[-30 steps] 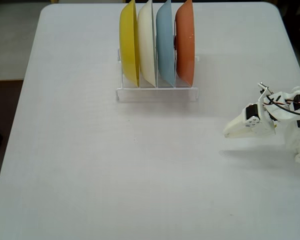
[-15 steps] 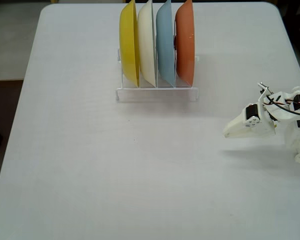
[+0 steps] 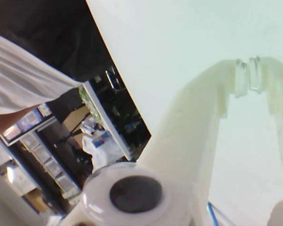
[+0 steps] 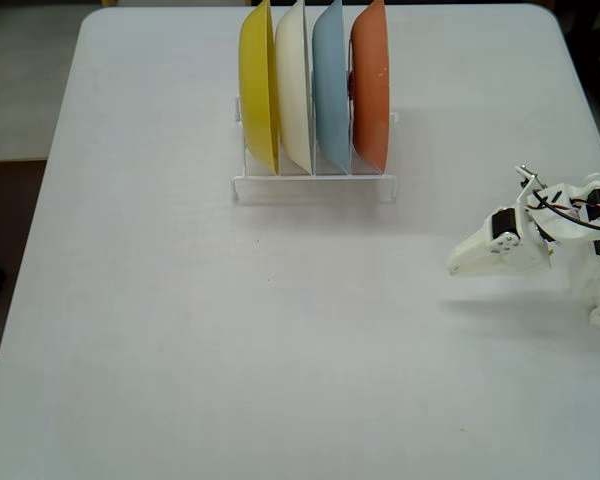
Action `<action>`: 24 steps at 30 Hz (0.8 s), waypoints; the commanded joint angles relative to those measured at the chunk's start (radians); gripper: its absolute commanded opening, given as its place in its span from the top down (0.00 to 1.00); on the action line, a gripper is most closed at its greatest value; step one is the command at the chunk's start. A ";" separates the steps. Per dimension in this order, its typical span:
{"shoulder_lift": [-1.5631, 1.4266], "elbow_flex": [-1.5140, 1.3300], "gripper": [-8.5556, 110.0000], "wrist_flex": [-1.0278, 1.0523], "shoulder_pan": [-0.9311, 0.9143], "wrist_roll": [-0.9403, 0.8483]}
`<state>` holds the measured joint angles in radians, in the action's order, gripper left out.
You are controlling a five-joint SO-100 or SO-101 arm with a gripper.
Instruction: Please take one of the plates.
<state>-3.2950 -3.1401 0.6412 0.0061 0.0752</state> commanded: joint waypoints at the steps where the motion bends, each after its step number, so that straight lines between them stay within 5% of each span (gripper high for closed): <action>1: -0.012 0.002 0.93 -0.006 -0.002 0.003; 18: -0.012 0.057 0.93 0.003 -0.003 -0.043; 24: -0.012 0.250 0.93 0.149 -0.021 -0.040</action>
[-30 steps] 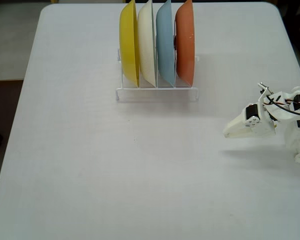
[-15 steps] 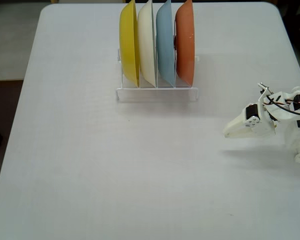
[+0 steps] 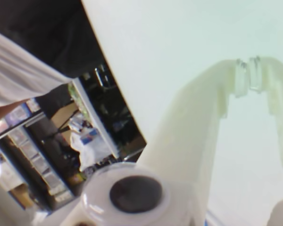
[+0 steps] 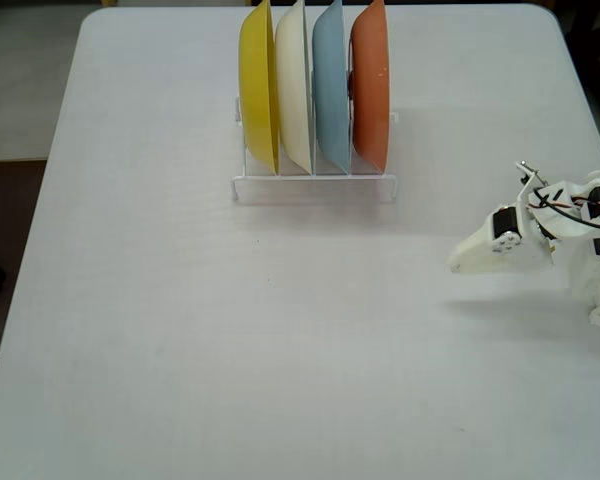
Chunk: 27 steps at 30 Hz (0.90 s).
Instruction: Please take one of the plates.
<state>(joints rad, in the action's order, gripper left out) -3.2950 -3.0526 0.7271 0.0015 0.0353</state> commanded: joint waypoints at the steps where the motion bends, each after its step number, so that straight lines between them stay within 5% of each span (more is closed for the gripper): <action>1: -0.002 0.213 0.93 0.094 -0.023 -0.003; 20: 0.641 1.002 0.88 0.100 -0.468 -0.462; 27: 0.896 1.221 0.72 0.084 -0.526 -0.578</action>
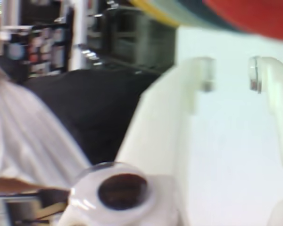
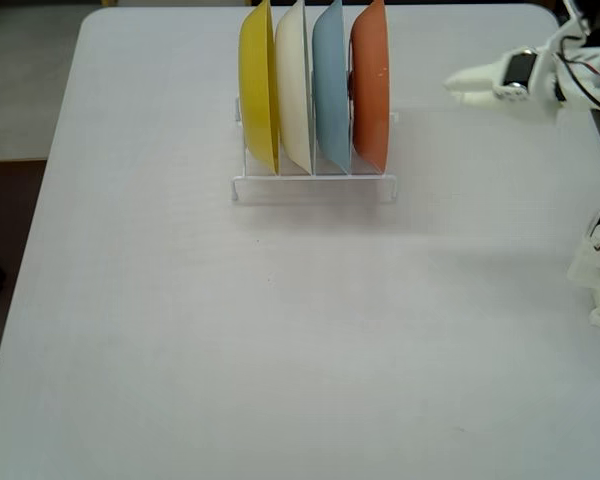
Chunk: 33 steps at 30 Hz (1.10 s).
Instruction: Please take one of the plates.
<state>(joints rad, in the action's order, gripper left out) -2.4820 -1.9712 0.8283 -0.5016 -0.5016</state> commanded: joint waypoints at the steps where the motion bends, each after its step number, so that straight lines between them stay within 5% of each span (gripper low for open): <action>1: 0.117 0.172 0.70 -0.017 -0.028 -0.058; 6: 0.241 0.278 0.64 -0.017 -0.066 -0.101; 33: 0.624 0.670 0.62 0.021 -0.089 -0.184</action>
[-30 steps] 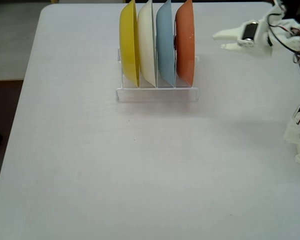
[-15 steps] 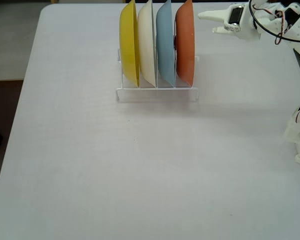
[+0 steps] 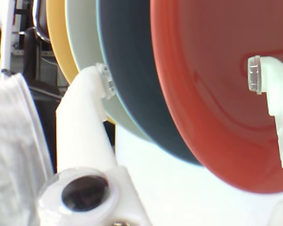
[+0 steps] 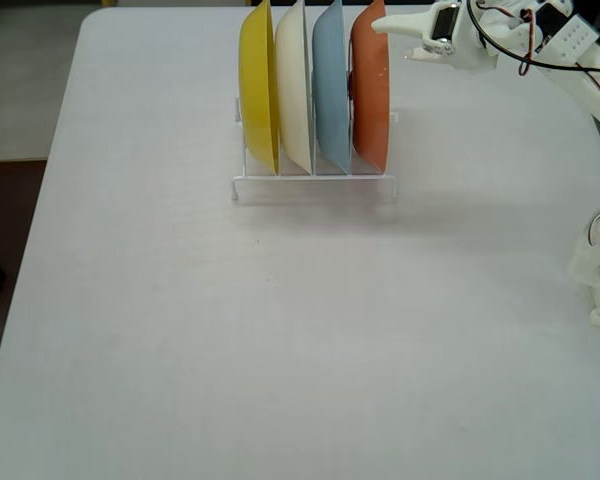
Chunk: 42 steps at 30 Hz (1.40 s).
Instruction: Please take one of the plates.
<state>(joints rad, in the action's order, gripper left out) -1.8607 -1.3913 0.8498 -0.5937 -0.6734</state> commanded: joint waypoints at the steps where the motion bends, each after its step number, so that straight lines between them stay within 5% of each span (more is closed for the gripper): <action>1: 0.015 0.103 0.62 0.000 0.005 -0.014; 18: 0.166 0.241 0.68 0.006 0.014 -0.023; 26: 0.169 0.253 0.93 -0.002 0.017 -0.031; 42: 0.141 0.413 0.93 0.072 -0.066 0.034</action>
<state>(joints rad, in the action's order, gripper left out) -1.6674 -1.0723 0.9158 -0.6335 -0.6504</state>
